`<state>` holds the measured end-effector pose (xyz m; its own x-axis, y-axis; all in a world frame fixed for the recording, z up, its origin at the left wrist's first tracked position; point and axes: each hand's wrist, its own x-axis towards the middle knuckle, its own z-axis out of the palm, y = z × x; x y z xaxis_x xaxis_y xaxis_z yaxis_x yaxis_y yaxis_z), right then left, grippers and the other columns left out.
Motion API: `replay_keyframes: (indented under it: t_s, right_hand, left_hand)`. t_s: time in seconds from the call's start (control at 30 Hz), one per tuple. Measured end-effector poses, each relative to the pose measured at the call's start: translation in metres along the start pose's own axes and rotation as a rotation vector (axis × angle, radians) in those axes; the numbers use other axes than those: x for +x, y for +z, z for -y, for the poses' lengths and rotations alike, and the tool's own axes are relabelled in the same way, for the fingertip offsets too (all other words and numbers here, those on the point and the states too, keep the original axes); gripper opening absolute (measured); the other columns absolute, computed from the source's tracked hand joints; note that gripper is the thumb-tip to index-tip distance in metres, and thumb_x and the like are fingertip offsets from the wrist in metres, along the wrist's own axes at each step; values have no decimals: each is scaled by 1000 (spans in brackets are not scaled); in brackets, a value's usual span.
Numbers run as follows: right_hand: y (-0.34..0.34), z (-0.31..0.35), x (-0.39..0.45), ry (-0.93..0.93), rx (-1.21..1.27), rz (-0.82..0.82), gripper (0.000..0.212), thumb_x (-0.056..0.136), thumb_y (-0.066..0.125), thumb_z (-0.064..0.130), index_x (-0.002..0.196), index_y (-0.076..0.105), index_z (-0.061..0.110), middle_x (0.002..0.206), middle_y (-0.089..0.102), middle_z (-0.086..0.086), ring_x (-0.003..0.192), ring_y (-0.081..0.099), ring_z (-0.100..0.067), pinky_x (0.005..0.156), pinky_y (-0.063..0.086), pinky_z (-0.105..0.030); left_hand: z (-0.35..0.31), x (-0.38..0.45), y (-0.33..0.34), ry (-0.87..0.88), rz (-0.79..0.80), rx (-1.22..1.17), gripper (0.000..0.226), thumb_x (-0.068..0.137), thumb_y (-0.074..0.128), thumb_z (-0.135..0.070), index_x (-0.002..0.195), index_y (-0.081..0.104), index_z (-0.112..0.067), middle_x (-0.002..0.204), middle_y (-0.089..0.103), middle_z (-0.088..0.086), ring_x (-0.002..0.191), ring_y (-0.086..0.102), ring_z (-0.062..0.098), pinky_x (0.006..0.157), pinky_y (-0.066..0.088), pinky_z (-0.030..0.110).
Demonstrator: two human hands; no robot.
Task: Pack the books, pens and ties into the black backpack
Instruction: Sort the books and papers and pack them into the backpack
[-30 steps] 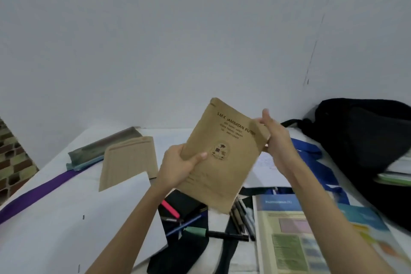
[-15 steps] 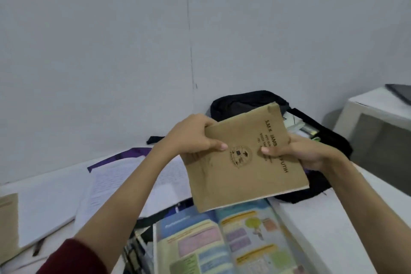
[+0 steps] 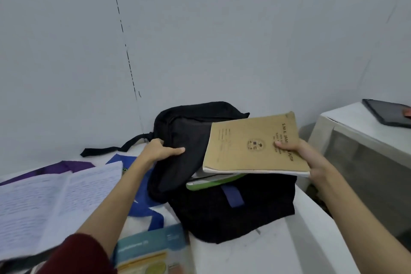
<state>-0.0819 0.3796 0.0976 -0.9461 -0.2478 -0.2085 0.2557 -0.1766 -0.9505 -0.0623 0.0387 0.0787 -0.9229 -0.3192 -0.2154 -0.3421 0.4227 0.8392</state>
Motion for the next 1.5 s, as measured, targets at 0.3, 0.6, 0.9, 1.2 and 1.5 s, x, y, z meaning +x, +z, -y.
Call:
replay_keyframes:
  t_s: [0.3,0.6,0.9,1.2,1.5]
  right_hand:
    - [-12,10,28,172,-7,195,52,56,78,2,106,64,0,96,71,-19,72,71,-30,58,59,-35]
    - [19,6,55,92,185,-81,21,88,43,-9,101,58,-5,74,69,-17,62,67,-29,53,57,-36]
    - [124,-33,80,261,262,95,23,99,46,21,117,50,6,97,62,-21,79,62,-34,78,55,-47]
    - [105,-37,89,-865,-1501,-169,25,84,67,35,103,70,19,110,65,-2,112,56,-27,91,45,-40]
    - [108,-47,144,-488,-1573,82,40,100,31,40,136,49,33,145,45,4,135,36,-22,117,5,-48]
  left_hand:
    - [-108,0,-34,389,-436,372,11,85,62,-16,94,63,-9,89,59,8,83,53,26,72,42,32]
    - [-228,-16,-5,1012,-894,1360,20,60,76,-5,63,66,-22,73,56,-3,49,47,17,44,1,18]
    - [-235,-26,-3,1161,-861,1554,30,44,75,-1,59,60,-23,53,46,-4,33,38,13,52,-9,18]
    - [-239,-18,-25,1203,-941,1637,30,46,70,2,58,57,-22,53,45,-4,41,20,16,53,-9,19]
    - [-234,-12,-23,1210,-997,1615,30,45,67,2,57,57,-23,53,44,-4,41,19,15,53,-9,19]
